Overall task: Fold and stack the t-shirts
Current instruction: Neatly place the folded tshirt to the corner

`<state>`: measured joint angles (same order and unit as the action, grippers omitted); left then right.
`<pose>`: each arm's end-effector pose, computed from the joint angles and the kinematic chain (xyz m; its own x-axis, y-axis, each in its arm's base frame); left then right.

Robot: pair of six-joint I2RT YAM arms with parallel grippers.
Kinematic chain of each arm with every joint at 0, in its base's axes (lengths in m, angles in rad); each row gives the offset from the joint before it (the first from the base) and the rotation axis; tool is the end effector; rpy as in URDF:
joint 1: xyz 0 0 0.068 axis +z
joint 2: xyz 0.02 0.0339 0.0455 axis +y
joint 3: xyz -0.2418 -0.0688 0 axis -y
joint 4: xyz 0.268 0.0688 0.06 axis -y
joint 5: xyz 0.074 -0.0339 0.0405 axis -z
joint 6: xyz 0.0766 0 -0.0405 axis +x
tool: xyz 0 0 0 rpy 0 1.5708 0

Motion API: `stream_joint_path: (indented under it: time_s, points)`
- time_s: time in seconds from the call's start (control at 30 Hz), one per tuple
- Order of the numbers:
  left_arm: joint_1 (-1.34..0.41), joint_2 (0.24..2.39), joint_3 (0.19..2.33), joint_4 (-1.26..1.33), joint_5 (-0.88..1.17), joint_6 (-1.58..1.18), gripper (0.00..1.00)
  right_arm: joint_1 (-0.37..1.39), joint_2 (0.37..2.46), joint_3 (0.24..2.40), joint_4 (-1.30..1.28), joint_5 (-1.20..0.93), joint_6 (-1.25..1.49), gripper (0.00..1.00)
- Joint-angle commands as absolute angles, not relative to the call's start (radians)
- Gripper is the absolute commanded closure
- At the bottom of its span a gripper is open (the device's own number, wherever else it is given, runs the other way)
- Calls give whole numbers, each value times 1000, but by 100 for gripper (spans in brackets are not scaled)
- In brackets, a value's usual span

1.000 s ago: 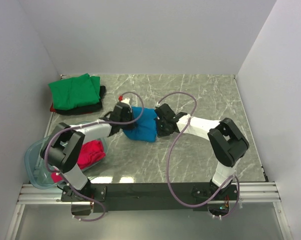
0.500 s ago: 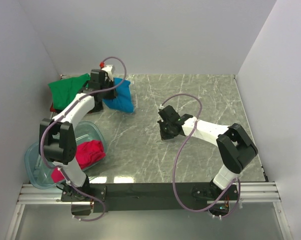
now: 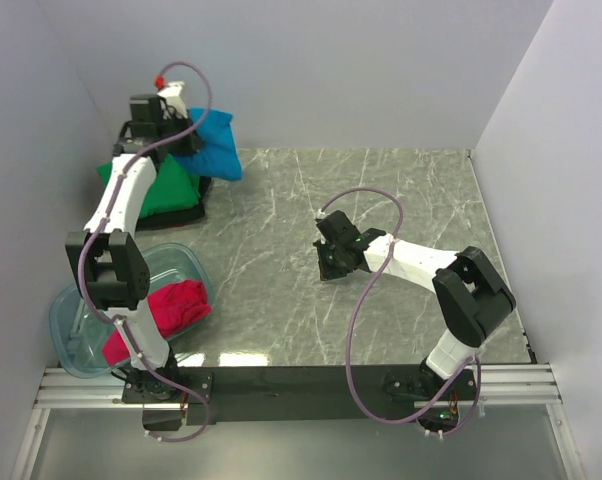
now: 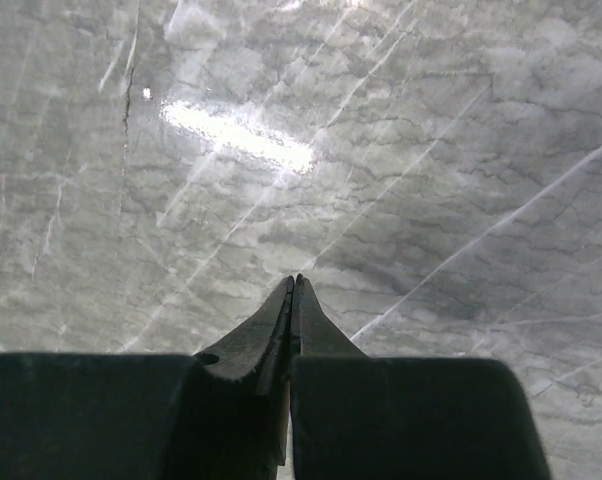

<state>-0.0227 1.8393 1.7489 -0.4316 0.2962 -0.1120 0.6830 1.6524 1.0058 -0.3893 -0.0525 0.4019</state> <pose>0.4835 -0.0333 0.3088 -0.5261 -0.0950 -0.8451 0.2172 0.9458 -0.2415 0.2817 0.2344 0.1114 -0.8688 -0.2033 -0.4515 -0.3381 0.9097 0.2409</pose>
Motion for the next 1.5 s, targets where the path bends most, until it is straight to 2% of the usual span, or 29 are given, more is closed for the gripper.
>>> stream_joint_path:
  time_s: [0.0,0.23,0.4,0.97,1.23,1.33,1.37,1.4,1.47]
  points:
    - [41,1842,1850,-420,389,-90,100,686,1646,996,-353,-64,388,100]
    - [173,1804,1740,-321,437,-121,100,686,1641,996,-362,-58,380,100]
    - [206,1819,1695,-304,436,-138,100,684,1647,994,-362,-55,380,100]
    - [322,1786,1513,-150,175,-267,100,675,1680,994,-359,-69,373,100]
    - [324,1876,1523,-189,48,-262,100,670,1677,989,-360,-68,368,100]
    - [321,1904,1523,-192,75,-273,100,672,1675,991,-364,-67,368,100]
    - [321,1914,1534,-204,63,-276,99,670,1677,991,-364,-66,368,100]
    - [315,1934,1540,-216,46,-279,89,670,1675,992,-365,-66,370,100]
    - [307,1956,1569,-274,-36,-281,77,672,1672,992,-367,-66,370,100]
